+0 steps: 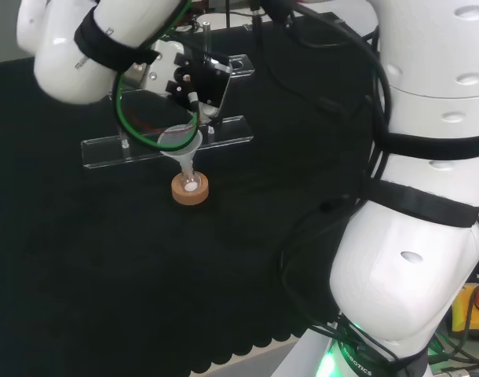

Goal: Put the weighing funnel back on the table.

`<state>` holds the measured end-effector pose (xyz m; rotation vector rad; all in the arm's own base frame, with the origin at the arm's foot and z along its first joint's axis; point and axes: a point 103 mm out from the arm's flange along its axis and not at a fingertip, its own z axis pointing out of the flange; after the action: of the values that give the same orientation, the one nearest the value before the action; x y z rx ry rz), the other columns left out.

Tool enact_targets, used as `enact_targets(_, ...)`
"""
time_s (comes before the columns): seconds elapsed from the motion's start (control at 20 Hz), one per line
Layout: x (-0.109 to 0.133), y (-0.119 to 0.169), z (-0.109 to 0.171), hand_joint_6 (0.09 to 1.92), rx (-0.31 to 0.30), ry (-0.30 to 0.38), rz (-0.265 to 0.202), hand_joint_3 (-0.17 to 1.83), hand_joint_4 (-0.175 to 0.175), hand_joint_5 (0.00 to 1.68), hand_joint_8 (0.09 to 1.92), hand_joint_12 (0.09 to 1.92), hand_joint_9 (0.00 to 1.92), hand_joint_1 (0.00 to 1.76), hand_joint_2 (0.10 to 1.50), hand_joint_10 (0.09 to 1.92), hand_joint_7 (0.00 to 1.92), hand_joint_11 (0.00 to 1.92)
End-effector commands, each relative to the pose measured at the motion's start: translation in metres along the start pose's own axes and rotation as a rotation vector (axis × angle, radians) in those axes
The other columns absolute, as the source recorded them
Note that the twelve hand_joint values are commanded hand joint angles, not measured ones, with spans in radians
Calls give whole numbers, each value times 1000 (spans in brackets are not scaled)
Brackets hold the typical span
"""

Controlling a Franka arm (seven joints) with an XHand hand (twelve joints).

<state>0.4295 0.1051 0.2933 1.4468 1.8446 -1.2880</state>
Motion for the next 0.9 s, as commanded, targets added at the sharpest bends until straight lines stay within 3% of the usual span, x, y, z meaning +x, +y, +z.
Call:
enact_targets(0.05,-9,4,21,667,-6,127,-17,178,68,1214,398,790,1433,1264,908,87,1342,1179)
enact_targets(0.9,-39,25,86,667,-30,377,-5,183,68,1215,398,789,1434,1264,906,87,1343,1180)
